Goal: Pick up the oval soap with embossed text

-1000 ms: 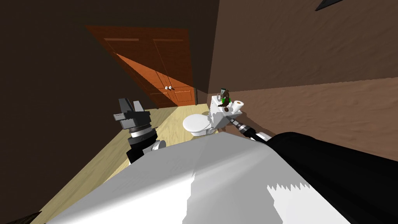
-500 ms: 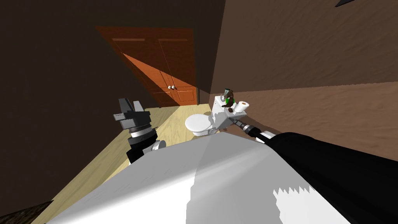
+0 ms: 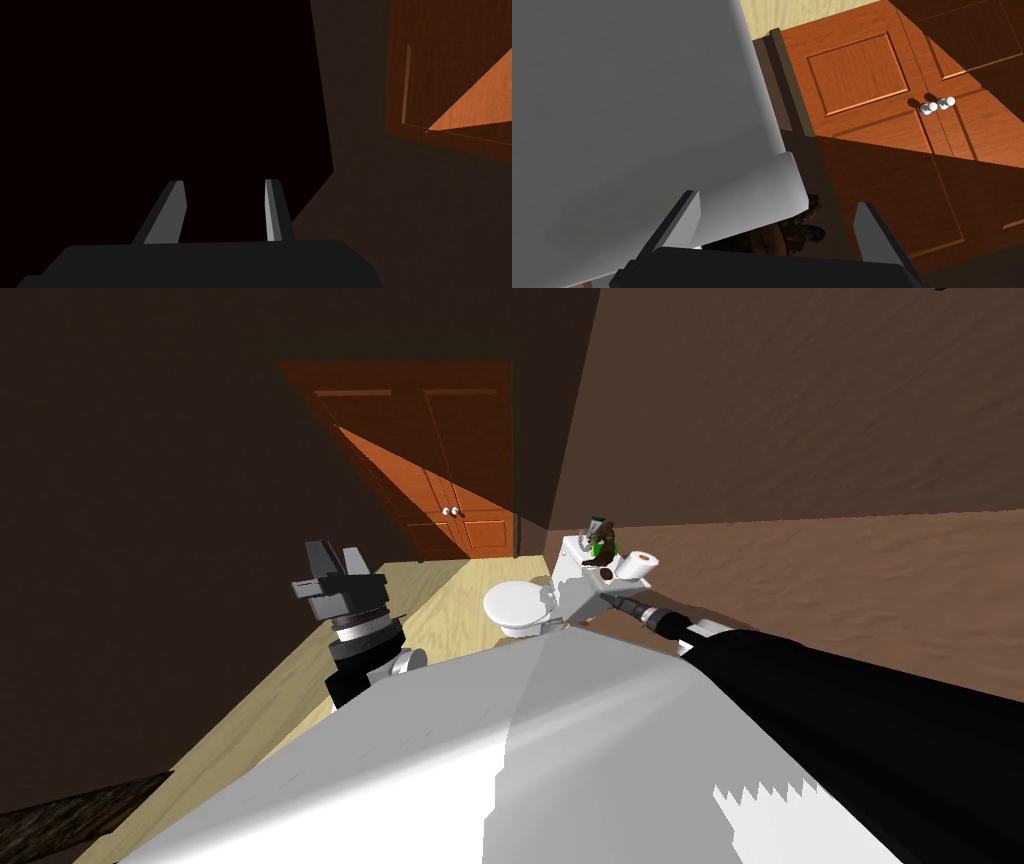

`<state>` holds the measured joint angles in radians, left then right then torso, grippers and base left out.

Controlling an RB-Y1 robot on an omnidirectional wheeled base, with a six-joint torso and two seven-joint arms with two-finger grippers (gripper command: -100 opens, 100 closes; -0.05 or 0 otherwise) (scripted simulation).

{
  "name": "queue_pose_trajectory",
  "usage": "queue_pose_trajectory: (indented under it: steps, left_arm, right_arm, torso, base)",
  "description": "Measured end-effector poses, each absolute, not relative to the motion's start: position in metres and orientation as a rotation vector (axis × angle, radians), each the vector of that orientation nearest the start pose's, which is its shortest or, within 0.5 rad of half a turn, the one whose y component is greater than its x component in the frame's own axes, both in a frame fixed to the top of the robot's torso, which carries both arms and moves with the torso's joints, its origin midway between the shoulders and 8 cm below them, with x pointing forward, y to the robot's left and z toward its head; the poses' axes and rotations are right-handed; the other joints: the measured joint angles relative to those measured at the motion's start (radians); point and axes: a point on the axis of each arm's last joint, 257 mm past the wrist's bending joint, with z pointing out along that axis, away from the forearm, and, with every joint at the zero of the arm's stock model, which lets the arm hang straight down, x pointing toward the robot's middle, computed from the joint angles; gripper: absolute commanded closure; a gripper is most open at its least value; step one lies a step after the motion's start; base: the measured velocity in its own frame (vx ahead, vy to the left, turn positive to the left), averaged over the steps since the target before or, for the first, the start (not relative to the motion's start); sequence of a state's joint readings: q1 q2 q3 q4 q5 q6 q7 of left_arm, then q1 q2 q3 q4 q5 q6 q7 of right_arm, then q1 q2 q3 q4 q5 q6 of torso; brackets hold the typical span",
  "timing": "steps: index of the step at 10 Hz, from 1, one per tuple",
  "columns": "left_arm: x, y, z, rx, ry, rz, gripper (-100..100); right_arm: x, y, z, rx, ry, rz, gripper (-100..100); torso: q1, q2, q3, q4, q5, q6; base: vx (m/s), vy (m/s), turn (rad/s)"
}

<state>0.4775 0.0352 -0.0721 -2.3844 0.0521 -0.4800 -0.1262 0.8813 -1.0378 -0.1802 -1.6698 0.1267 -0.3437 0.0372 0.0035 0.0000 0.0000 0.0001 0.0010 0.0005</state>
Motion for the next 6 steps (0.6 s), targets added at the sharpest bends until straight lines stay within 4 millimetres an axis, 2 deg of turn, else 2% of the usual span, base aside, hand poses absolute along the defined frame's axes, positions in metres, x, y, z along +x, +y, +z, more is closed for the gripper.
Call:
queue_pose_trajectory:
  steps: [2,6]
  left_arm:
    - [0.328,0.252,0.072,-0.548,0.567,-1.324,0]
    - [0.328,0.252,0.072,-0.548,0.567,-1.324,0]
  right_arm:
    - [0.258,-0.569,-0.285,0.372,2.088,0.171,-100]
    - [0.246,-0.605,-0.279,0.309,2.171,0.041,-100]
  torso:
    - [0.001,-0.001,-0.001,0.000,0.000,-0.001]
    - [-0.002,-0.002,0.000,0.002,0.004,-0.003]
  base:
    - [0.027,0.069,0.102]
    - [0.009,0.055,0.054]
